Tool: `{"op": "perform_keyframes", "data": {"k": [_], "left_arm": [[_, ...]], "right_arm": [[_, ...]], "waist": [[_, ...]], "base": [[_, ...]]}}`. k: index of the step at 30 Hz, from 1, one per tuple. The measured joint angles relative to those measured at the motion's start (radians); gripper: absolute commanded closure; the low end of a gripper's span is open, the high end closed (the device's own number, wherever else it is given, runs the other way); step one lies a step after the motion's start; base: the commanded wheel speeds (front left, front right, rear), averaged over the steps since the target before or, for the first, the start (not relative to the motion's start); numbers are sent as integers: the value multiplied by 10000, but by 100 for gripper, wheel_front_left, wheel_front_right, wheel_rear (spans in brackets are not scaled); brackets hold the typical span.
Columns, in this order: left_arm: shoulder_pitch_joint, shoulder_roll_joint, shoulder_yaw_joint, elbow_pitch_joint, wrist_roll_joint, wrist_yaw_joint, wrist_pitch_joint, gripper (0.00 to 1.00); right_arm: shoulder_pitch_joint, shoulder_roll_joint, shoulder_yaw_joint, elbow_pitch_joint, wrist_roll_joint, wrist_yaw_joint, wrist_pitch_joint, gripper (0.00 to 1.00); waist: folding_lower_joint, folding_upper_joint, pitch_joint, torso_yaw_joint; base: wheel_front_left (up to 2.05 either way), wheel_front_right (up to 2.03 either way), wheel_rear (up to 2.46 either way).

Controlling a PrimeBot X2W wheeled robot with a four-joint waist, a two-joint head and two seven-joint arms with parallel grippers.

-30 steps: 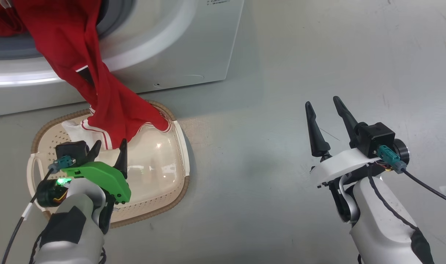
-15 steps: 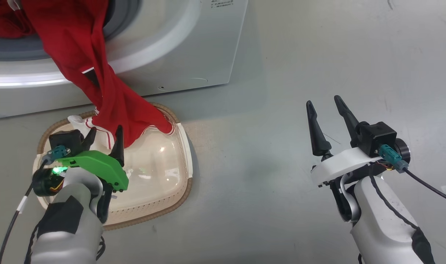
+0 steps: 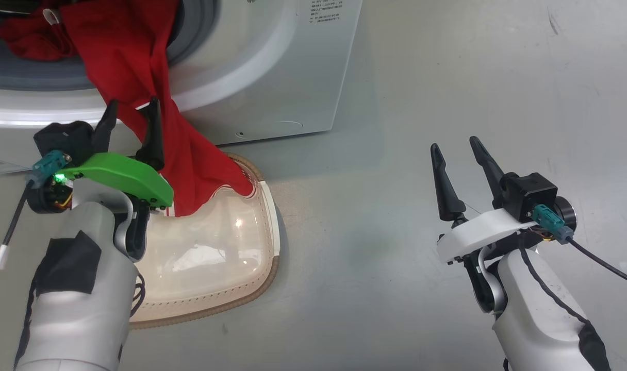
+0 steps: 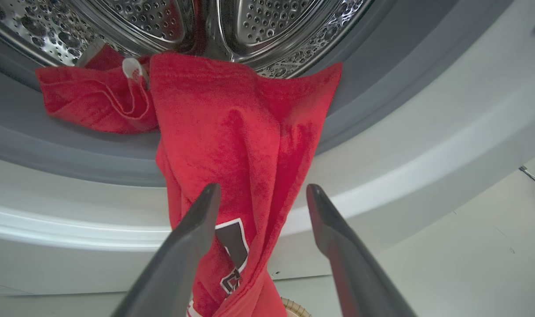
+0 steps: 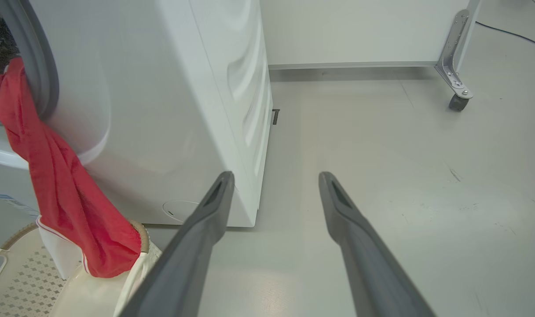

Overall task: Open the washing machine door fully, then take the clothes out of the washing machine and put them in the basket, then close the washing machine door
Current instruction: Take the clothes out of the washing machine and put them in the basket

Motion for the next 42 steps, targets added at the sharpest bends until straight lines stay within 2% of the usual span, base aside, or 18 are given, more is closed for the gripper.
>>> {"op": "perform_keyframes", "data": {"k": [18, 34, 42], "left_arm": [[-258, 52, 188, -1597, 640, 249, -27, 0], [1840, 59, 479, -2435, 744, 616, -27, 0], [2231, 59, 476, -2706, 746, 700, -27, 0]], "right_arm": [[109, -2, 96, 77, 165, 15, 0, 0], [457, 0, 115, 79, 190, 6, 0, 0], [458, 0, 186, 71, 244, 6, 0, 0]], "waist": [[0, 0, -546, 16], [0, 0, -1117, 14], [0, 0, -1189, -10]], "base": [[0, 0, 0], [0, 0, 0], [0, 0, 0]]}}
